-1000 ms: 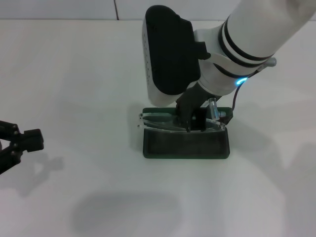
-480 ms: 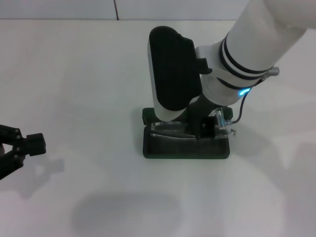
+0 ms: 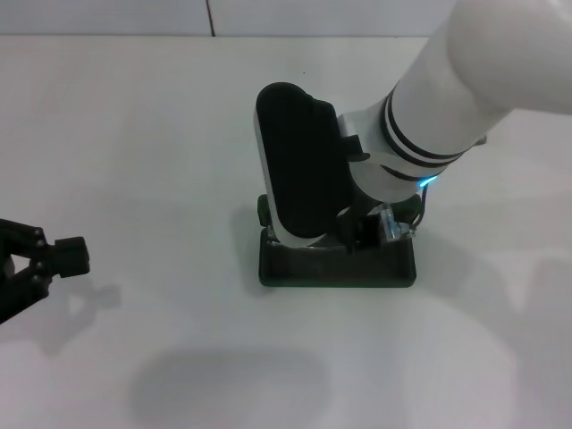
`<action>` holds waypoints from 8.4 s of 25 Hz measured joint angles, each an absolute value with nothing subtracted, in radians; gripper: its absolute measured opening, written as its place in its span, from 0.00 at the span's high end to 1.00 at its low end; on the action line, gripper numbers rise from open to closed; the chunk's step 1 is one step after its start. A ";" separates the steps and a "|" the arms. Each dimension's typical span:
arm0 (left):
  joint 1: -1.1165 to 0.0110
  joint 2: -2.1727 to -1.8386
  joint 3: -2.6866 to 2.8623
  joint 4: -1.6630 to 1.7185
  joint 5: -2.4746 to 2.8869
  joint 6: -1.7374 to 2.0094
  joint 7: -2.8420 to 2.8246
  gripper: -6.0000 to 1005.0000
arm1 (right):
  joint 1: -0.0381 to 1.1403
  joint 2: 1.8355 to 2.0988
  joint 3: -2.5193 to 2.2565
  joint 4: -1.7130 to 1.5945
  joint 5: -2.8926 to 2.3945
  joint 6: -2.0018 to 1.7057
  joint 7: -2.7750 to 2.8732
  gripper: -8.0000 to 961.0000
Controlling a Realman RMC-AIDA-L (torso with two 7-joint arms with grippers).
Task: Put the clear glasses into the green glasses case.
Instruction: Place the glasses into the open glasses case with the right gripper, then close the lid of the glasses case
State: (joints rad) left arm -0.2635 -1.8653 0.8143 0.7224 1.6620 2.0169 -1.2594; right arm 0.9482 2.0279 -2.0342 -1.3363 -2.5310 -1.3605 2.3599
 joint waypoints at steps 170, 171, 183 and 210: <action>-0.768 -2.098 1.109 0.423 1.711 1.299 -1.403 0.77 | 0.211 2.003 -0.256 -0.850 -1.865 -1.810 1.356 0.52; -0.769 -2.098 1.109 0.423 1.711 1.296 -1.403 0.77 | 0.211 2.003 -0.256 -0.847 -1.866 -1.810 1.354 0.52; -0.773 -2.100 1.114 0.396 1.711 1.253 -1.390 0.78 | 0.210 2.003 -0.256 -0.829 -1.867 -1.809 1.341 0.52; -0.767 -2.100 1.142 0.344 1.706 1.253 -1.380 0.78 | 0.210 2.003 -0.256 -0.797 -1.867 -1.808 1.313 0.51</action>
